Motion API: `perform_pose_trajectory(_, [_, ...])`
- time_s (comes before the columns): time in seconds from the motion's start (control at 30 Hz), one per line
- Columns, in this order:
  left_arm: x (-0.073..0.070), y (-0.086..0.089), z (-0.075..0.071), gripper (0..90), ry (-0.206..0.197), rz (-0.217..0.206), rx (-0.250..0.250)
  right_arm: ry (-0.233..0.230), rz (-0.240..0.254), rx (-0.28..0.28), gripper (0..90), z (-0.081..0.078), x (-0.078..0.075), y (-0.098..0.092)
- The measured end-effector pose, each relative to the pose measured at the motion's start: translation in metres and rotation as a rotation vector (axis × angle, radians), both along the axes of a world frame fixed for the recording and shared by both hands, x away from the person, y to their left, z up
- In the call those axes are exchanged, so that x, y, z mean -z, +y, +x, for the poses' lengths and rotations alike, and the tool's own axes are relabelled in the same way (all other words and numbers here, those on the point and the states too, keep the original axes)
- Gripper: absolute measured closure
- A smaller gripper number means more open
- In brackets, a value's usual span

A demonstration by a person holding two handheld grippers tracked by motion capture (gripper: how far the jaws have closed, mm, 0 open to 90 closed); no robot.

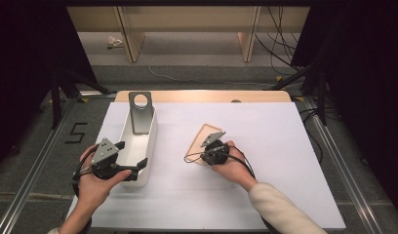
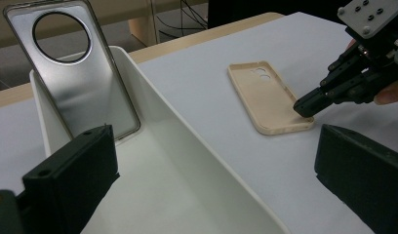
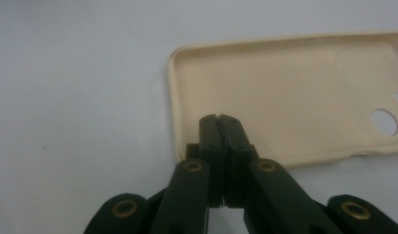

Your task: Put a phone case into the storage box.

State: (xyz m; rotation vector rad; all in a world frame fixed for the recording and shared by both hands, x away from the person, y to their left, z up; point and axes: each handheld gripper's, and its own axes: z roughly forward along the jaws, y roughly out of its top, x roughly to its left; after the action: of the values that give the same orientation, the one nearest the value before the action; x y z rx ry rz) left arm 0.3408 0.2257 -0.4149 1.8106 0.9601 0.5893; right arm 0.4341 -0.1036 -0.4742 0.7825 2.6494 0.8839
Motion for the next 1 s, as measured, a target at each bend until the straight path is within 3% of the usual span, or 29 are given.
perform_pose_trajectory(0.5, [0.001,-0.007,-0.004,1.9,0.003,0.002,0.020,0.037,-0.058,-0.008,90.0,0.002,-0.004,-0.014])
perform_pose_trajectory(1.0, [0.004,-0.008,-0.002,1.9,-0.003,-0.002,0.035,0.057,-0.124,0.028,90.0,0.006,-0.009,-0.035])
